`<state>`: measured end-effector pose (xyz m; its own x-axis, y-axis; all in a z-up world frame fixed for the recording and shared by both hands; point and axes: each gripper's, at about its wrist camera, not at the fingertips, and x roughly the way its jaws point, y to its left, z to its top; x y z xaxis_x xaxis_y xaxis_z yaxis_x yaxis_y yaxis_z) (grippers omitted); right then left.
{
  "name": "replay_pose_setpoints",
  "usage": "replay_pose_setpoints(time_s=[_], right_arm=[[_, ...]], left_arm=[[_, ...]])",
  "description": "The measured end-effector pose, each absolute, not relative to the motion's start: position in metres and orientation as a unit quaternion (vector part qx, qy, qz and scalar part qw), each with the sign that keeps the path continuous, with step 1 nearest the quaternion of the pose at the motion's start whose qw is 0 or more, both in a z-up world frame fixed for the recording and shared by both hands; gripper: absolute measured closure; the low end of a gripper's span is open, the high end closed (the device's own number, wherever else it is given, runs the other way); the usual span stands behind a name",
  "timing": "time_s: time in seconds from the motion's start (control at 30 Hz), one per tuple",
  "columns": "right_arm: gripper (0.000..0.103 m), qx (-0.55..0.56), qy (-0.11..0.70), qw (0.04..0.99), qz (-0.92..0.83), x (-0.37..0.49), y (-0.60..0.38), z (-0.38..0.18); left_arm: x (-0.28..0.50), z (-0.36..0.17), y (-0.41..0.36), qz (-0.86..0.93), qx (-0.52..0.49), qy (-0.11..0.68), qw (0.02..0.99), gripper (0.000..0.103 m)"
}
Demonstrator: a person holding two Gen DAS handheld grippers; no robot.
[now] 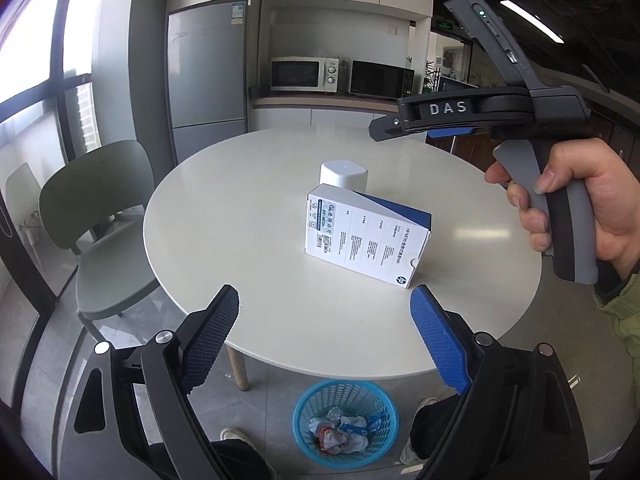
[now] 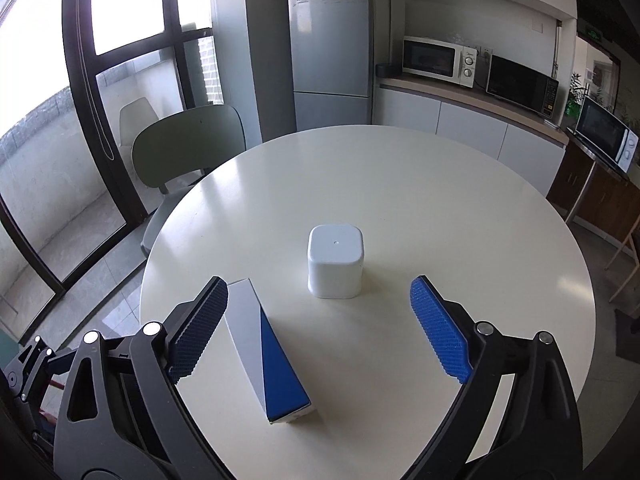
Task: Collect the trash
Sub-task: 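Grasp the white square container with the right tool while the left tool grasps the HP box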
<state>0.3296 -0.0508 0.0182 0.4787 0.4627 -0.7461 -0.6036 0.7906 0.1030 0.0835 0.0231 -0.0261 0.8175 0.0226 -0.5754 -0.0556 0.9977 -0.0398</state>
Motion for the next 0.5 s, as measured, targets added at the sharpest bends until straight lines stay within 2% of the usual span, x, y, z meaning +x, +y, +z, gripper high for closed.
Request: replay_pose_setpoints(time_s=[0.5], right_arm=[[0.015,-0.162,0.488,0.800,0.309,0.412,0.014,-0.046]], left_arm=[[0.108,-0.017,0.038,0.029,-0.032,0.322,0.946,0.017]])
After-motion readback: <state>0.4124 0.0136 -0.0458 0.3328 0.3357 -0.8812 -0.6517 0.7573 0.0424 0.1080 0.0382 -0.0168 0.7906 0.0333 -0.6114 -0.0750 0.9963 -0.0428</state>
